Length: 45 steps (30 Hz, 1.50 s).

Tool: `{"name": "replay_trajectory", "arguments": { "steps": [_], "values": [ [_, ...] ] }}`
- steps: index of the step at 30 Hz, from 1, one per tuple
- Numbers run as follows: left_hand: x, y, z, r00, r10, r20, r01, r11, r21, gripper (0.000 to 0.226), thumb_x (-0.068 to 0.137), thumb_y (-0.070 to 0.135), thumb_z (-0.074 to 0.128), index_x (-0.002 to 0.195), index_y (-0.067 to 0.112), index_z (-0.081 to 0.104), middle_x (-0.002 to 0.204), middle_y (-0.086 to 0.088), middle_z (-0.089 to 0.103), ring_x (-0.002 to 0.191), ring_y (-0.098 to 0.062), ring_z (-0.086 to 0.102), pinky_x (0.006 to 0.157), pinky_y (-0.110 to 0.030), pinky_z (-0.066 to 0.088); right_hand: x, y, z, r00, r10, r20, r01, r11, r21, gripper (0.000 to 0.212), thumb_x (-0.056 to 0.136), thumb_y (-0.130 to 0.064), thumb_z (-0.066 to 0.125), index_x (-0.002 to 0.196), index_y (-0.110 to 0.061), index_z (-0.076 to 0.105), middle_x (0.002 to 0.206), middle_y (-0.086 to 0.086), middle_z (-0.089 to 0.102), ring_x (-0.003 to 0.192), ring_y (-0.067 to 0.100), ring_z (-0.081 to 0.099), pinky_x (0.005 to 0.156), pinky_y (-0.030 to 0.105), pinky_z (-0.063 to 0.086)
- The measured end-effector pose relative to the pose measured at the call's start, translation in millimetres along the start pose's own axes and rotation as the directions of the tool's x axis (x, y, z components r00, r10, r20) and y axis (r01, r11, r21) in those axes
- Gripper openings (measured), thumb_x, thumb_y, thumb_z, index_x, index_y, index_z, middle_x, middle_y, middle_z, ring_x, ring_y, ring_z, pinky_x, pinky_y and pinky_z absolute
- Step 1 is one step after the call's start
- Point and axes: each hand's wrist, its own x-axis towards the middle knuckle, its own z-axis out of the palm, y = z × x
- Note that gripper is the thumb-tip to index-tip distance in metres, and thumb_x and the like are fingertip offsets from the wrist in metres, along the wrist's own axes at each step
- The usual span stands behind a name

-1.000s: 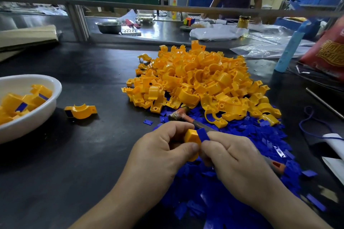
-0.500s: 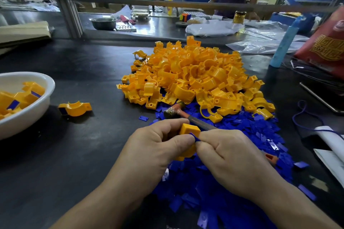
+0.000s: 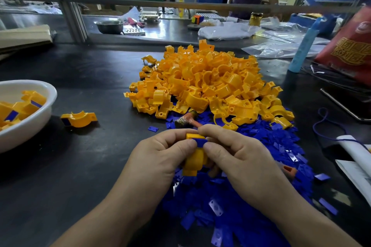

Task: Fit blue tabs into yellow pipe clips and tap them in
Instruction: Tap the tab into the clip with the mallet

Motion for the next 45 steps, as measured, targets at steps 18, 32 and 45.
{"name": "replay_trajectory", "arguments": {
  "steps": [18, 32, 45],
  "values": [
    [-4.2, -3.0, 8.6, 0.997, -0.031, -0.075, 0.041, 0.99, 0.132, 0.021, 0.086, 0.039, 0.058, 0.094, 0.054, 0.07, 0.097, 0.008, 0.075, 0.091, -0.012, 0.071, 0.071, -0.024, 0.058, 1.8, 6.8, 8.2, 0.998, 0.041, -0.055, -0.029, 0.98, 0.195, 0.019, 0.089, -0.026, 0.06, 0.093, -0.043, 0.068, 0.094, -0.019, 0.065, 0.086, 0.001, 0.063, 0.064, 0.01, 0.05],
    [8.4, 18.9, -37.5, 0.959, -0.005, -0.285, 0.126, 0.903, 0.41, 0.017, 0.095, 0.03, 0.058, 0.098, 0.04, 0.071, 0.102, 0.006, 0.069, 0.084, -0.015, 0.067, 0.059, -0.015, 0.051, 8.5, 12.6, -13.3, 0.98, -0.163, -0.111, 0.058, 0.774, -0.63, 0.045, 0.086, -0.053, 0.046, 0.128, -0.038, 0.046, 0.11, -0.019, 0.049, 0.102, 0.002, 0.045, 0.083, 0.02, 0.042],
    [27.1, 4.3, -75.4, 0.915, -0.013, -0.403, 0.35, 0.519, 0.78, 0.06, 0.081, 0.061, 0.063, 0.126, 0.022, 0.057, 0.1, 0.009, 0.057, 0.088, -0.008, 0.055, 0.071, -0.031, 0.049, 9.5, 23.8, -29.1, 0.999, 0.002, -0.034, -0.03, 0.522, -0.852, 0.019, 0.095, -0.042, 0.039, 0.113, -0.038, 0.044, 0.089, -0.012, 0.05, 0.079, 0.007, 0.05, 0.065, 0.027, 0.047]
  ]
}}
